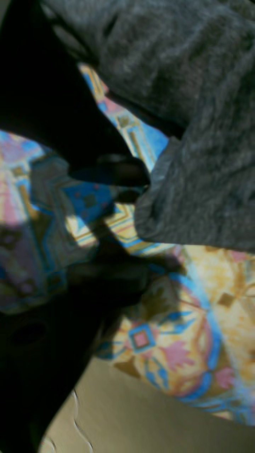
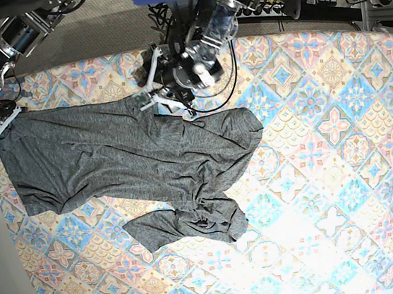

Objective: Layout the t-shirt on the table in an organized manner, then fold the t-shirt properly
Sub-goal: 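Drag the grasped fabric with the left gripper toward the right gripper, then release the fabric and move the left gripper toward the crumpled hem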

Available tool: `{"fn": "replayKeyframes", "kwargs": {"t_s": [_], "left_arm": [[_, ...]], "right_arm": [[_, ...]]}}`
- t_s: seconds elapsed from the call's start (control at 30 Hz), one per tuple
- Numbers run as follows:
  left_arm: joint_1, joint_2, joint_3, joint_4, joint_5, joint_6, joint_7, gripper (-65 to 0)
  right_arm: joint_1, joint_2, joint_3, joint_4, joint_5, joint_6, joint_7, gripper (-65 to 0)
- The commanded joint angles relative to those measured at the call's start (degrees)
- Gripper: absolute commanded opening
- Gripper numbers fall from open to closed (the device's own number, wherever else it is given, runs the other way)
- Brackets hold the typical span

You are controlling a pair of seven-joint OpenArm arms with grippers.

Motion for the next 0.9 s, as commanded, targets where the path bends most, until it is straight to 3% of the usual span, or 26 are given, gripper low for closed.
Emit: {"fn": "replayKeyframes", "kwargs": {"t_s": [0.0, 0.1, 0.3, 0.4, 0.53, 0.7, 0.87], "left_arm": [[-0.3, 0.6, -0.7, -0.5, -0.9, 0.2, 0.3, -33.5], [-1.3, 0.6, -3.6, -1.6, -7.1, 0.2, 0.3, -30.3], [-4.5, 0.6, -4.9, -11.4, -16.9, 0.1, -0.4, -15.0], [-5.4, 0.6, -4.3, -16.6, -19.3, 0.1, -2.0, -15.5], [-5.5, 0.6, -4.3, -19.1, -19.7, 0.1, -4.3, -28.6], [-5.5, 0.6, -4.9, -19.1, -19.3, 0.3, -4.1, -57.3], [-5.5, 0.6, -4.8, -18.8, -19.6, 0.3, -4.1, -56.3]], "right_arm": [[0.6, 1.4, 0.1, 1.0, 0.3, -0.3, 0.9, -65.0], [0.2, 1.4, 0.1, 1.0, 0.3, -0.3, 0.9, -65.0], [0.0, 1.4, 0.1, 1.0, 0.2, -0.3, 1.1, -65.0], [0.0, 1.4, 0.1, 1.0, 0.2, -0.3, 1.2, -65.0], [-0.1, 1.4, 0.1, 1.0, 0.2, -0.3, 1.2, -65.0], [-0.1, 1.4, 0.1, 1.0, 0.2, -0.3, 1.2, -65.0], [-0.1, 1.4, 0.1, 1.0, 0.2, -0.3, 1.3, -65.0]]}}
